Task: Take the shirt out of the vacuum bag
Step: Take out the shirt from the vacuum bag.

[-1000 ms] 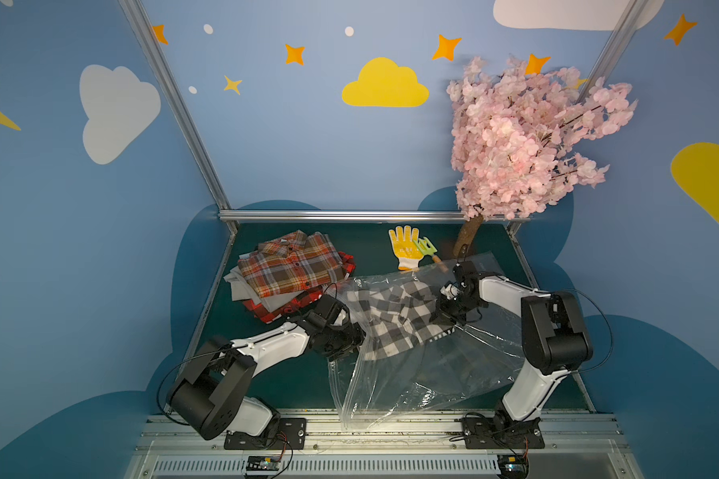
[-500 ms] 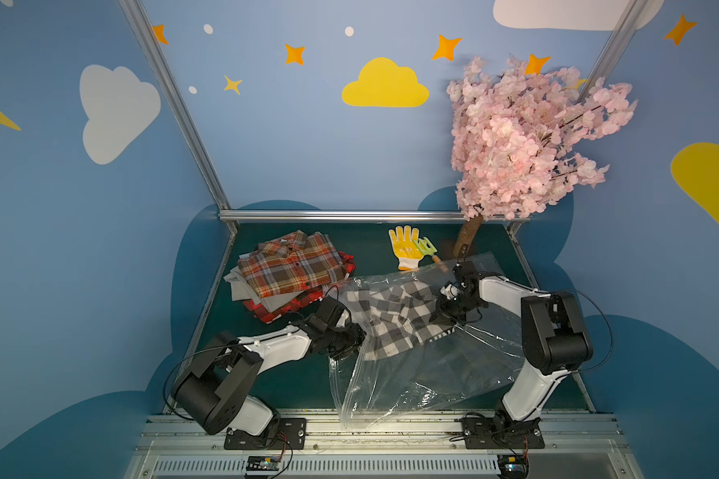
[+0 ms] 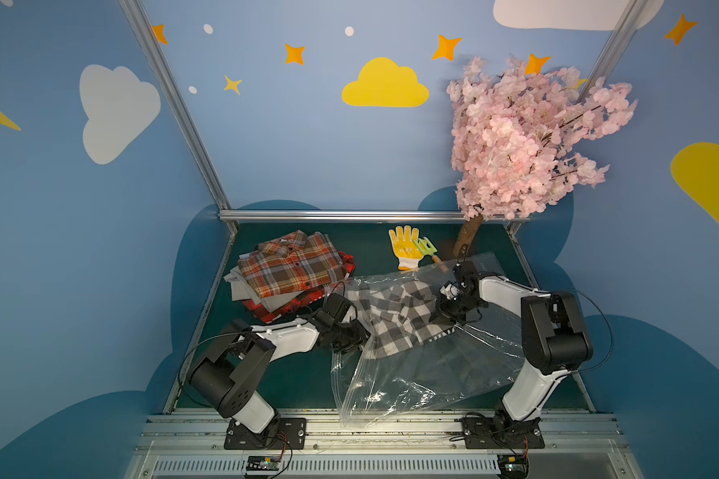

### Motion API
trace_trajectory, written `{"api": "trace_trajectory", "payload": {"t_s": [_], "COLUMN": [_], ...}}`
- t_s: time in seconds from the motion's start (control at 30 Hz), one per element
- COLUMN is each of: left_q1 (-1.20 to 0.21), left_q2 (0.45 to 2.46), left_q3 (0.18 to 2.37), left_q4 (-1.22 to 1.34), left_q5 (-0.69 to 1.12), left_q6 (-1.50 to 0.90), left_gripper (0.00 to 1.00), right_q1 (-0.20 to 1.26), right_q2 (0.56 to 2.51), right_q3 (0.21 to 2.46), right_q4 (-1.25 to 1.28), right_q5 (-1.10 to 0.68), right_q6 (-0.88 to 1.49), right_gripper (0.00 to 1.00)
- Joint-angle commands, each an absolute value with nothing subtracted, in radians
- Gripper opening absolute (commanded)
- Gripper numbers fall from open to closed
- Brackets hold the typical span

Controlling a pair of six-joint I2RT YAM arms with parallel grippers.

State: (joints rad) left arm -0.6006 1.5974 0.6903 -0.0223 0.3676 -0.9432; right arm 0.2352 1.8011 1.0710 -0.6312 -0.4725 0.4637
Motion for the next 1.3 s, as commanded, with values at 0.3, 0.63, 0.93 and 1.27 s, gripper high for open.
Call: {"api": "trace_trajectory", "payload": {"t_s": [0.3,0.63,0.93,1.27], "left_q1": [-0.604,-0.603,-0.582,-0.496], "left_q2": [1.602,1.463,1.376,1.323], "left_q3": [0.734,0.879,0.932,1.084], "left_q4": [-0.199,-0.347,-0.426,-0.534], "left_q5": [0.3,0.364,0.359,0.405], "left_q6": [-0.836,-0.793,-0.765,-0.684], "left_gripper": [0.05,0.04,0.04,0.04], "right_q1": [0.241,0.139,0.049,-0.03], "right_q2": [1.776,1.692,1.74,1.716], "right_q3": [1.055,1.029,0.944,0.879], "right_q4": [-0.613,-0.639,-0.555,-0.5], "right_q5": [-0.546,-0.515,-0.466,-0.411], "right_q6": [0.453,0.448,0.501,0.578], "right_gripper": [0.3,0.6,0.59,0.67]}}
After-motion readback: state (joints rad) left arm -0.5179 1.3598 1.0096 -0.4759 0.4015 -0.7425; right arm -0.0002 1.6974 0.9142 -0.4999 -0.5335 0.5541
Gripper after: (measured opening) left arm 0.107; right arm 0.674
